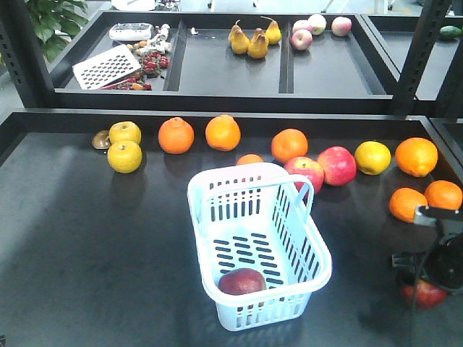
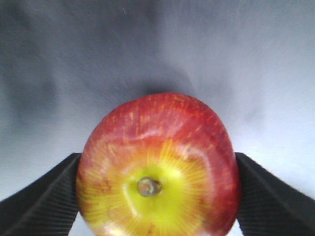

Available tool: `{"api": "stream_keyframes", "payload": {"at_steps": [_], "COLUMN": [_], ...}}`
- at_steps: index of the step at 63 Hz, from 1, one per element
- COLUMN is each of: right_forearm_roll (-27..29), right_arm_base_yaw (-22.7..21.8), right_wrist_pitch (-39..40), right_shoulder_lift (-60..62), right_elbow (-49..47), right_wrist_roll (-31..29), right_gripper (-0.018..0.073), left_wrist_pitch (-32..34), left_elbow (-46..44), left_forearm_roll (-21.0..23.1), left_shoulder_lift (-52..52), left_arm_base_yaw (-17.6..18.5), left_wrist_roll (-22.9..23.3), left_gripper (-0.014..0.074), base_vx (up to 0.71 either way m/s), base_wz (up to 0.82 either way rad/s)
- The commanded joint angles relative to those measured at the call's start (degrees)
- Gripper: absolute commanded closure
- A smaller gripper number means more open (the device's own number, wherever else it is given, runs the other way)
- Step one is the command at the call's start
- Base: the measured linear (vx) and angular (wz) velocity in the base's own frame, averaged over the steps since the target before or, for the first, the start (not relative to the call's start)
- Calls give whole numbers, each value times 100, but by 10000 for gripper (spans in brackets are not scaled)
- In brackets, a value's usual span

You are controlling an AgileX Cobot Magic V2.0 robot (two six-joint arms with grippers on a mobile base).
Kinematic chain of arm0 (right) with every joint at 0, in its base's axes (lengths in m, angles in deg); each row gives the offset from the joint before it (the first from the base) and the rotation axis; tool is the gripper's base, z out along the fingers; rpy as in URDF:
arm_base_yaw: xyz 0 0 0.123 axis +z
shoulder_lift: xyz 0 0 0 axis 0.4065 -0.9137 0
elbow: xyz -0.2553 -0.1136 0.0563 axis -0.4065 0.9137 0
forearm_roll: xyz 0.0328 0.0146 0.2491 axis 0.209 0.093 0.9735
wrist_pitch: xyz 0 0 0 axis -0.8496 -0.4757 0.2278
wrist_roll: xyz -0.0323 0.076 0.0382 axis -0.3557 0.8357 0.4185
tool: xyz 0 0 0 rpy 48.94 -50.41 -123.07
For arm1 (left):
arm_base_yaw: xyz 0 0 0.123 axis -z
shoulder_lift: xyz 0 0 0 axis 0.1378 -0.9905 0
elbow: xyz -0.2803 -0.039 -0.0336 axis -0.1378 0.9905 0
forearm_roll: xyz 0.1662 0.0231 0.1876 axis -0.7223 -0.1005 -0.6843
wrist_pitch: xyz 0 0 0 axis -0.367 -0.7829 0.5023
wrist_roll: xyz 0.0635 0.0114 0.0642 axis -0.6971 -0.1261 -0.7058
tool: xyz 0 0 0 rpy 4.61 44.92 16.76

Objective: Pick three apples into basket with both arms
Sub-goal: 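Place the second apple into the basket and open the right gripper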

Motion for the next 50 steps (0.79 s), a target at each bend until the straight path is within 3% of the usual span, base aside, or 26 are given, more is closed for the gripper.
{"api": "stream_keyframes", "payload": {"at_steps": [1, 8, 19, 25, 33, 50], "right_forearm_roll": [-10, 192, 983, 1477, 2038, 2495], "right_arm_base_yaw": [-38, -38, 230, 615, 1263, 2893], "right_wrist_pitch": [-49, -178, -918, -1248, -1441, -371], "right_shoulder_lift": [649, 1240, 2349, 2772, 3135, 3131], "right_elbow": [-128, -128, -122, -122, -122, -122], "right_wrist_roll": [-175, -369, -1176, -1655, -1870, -1938], "right_gripper": [407, 568, 568, 568, 564, 553], "left_wrist_pitch": [-54, -54, -54, -54, -66, -71], "left_elbow": [-142, -142, -142, -142, -142, -142], "left_forearm_roll": [-287, -287, -287, -287, -287, -287], "left_shoulder_lift": [-17, -17, -17, -17, -17, -17], "left_arm_base_yaw": [-14, -14, -14, -14, -14, -14], "left_wrist_roll": [46, 46, 46, 46, 46, 46], "left_gripper": [603, 603, 603, 603, 603, 603], "base_vx": [0, 0, 0, 0, 0, 0], "base_wz": [0, 0, 0, 0, 0, 0]}}
